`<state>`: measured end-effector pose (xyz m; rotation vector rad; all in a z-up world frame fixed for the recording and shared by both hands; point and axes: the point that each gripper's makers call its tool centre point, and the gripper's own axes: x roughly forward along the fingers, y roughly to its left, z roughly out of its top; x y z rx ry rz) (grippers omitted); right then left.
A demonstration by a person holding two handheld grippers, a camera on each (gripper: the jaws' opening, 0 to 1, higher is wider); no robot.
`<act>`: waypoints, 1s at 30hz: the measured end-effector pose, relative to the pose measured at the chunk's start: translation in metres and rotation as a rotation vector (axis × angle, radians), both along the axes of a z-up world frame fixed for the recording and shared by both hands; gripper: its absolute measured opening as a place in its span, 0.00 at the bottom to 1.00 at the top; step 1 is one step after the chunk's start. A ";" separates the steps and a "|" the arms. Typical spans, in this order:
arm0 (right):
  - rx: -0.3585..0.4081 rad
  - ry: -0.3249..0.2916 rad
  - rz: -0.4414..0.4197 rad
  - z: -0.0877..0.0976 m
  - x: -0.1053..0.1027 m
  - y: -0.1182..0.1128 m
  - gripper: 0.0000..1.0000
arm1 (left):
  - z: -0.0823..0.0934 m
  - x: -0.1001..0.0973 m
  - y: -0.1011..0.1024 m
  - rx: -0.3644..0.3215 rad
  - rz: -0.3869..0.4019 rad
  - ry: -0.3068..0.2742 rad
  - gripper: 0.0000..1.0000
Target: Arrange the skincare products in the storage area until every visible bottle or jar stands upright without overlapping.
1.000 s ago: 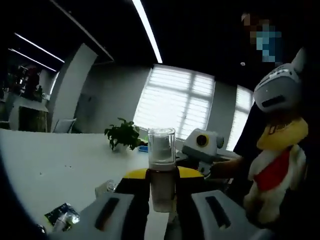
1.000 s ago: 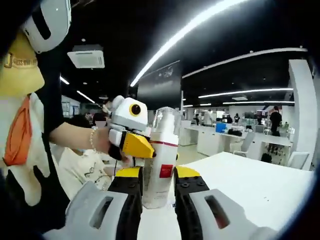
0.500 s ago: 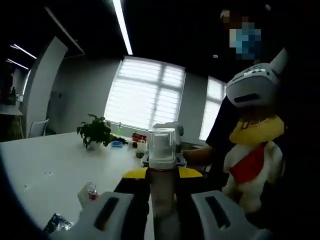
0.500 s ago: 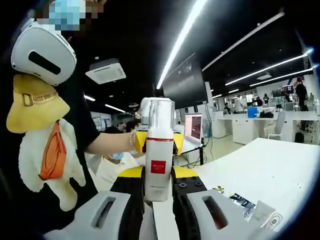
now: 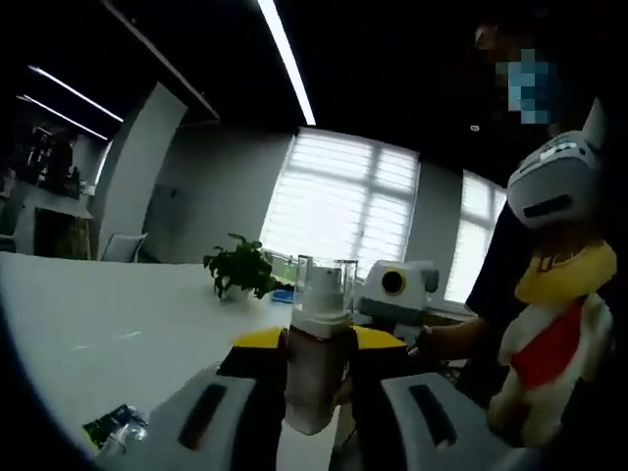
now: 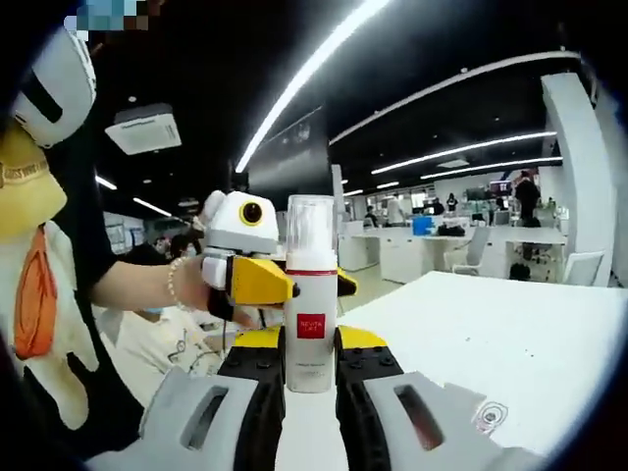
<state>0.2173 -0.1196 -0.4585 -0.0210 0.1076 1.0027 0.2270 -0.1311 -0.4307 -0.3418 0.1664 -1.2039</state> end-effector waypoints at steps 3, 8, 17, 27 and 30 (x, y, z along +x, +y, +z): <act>-0.063 -0.020 -0.110 -0.012 0.013 -0.008 0.18 | -0.013 0.014 -0.002 0.013 0.118 0.044 0.18; -0.143 -0.068 -0.300 -0.022 0.031 -0.023 0.18 | -0.022 0.029 -0.002 0.050 0.334 0.070 0.14; -0.214 -0.166 -0.377 -0.018 0.029 -0.028 0.18 | -0.017 0.031 -0.006 0.075 0.397 0.021 0.14; -0.197 -0.197 -0.233 -0.018 0.017 -0.029 0.21 | -0.015 0.018 -0.009 0.119 0.209 -0.027 0.14; -0.167 -0.153 -0.142 -0.018 0.011 -0.029 0.23 | -0.010 0.003 -0.020 0.143 0.081 -0.071 0.14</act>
